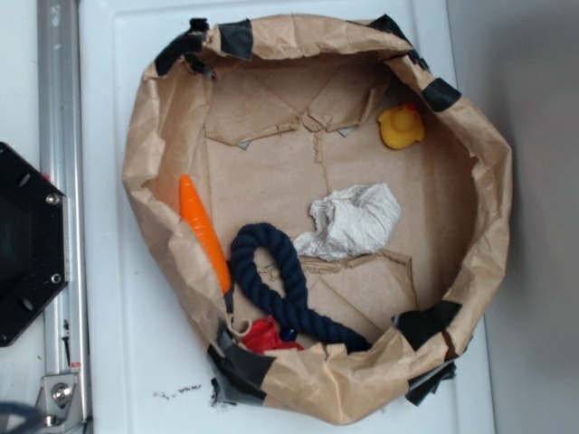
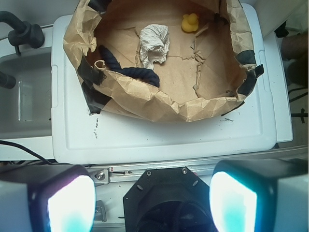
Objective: Grab the white paper.
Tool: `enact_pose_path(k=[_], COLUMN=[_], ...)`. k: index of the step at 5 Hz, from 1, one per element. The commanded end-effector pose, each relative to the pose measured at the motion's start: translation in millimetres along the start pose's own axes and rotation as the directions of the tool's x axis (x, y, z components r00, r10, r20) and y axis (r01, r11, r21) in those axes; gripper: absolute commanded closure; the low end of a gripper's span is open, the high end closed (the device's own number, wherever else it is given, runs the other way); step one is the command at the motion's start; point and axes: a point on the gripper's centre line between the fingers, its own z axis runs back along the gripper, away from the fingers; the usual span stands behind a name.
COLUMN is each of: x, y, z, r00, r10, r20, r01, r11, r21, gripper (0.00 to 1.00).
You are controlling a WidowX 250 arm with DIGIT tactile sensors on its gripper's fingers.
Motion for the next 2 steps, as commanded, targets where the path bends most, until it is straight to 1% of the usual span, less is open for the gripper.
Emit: enact_pose_path(k=[1, 2], x=[0.0, 41.9], y=[0.0, 8.4], z=[0.0, -22.7], r00=[1.0, 0.996], r10=[0.0, 0.088], r20=[0.0, 0.001], r01=[0.0, -0.088], r11=[1.0, 0.996], r21=[0.0, 0.004], gripper=[0.0, 0.0])
